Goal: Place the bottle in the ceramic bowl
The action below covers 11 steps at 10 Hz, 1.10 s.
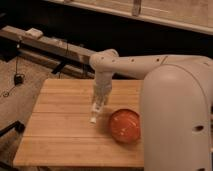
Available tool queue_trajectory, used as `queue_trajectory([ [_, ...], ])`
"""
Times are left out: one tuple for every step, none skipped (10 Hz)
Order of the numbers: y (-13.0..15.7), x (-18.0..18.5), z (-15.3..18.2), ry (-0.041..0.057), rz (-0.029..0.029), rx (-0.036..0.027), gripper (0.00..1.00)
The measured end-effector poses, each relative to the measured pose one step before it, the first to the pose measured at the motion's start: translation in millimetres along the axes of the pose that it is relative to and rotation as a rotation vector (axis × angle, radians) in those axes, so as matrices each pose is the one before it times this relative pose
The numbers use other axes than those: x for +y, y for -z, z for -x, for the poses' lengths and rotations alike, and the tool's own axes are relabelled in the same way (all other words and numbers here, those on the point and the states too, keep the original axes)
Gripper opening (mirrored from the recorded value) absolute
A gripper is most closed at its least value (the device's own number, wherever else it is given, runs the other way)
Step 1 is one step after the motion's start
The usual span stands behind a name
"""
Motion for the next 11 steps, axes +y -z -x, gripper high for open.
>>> queue_trajectory([
  [0.29, -13.36, -3.45, -0.01720, -0.00818, 0.00280, 0.00],
  [-2.11, -16.99, -3.40, -0.02245, -0.01023, 0.00657, 0.00],
  [-3.65, -18.27, -2.24, -0.02721, -0.01115, 0.00858, 0.00],
  [-5.99, -15.60, -0.49, -0.02638, -0.01063, 0.01000, 0.00],
  [-5.15, -9.02, 0.84, -0.02100, -0.00611, 0.00798, 0.00],
  [-7.59, -7.85, 0.91, -0.01948, -0.00836, 0.01108, 0.00],
  [-3.94, -6.76, 0.96, -0.01523, -0.00479, 0.00617, 0.00],
  [-3.91, -6.14, 0.75, -0.01501, -0.00243, 0.00541, 0.04],
  [-2.19, -3.62, -0.57, -0.00871, -0.00257, 0.00202, 0.15],
  [-0.08, -0.96, -0.31, -0.00404, 0.00007, -0.00159, 0.22],
  [-0.57, -3.52, -0.10, -0.00826, -0.00178, -0.00165, 0.34],
])
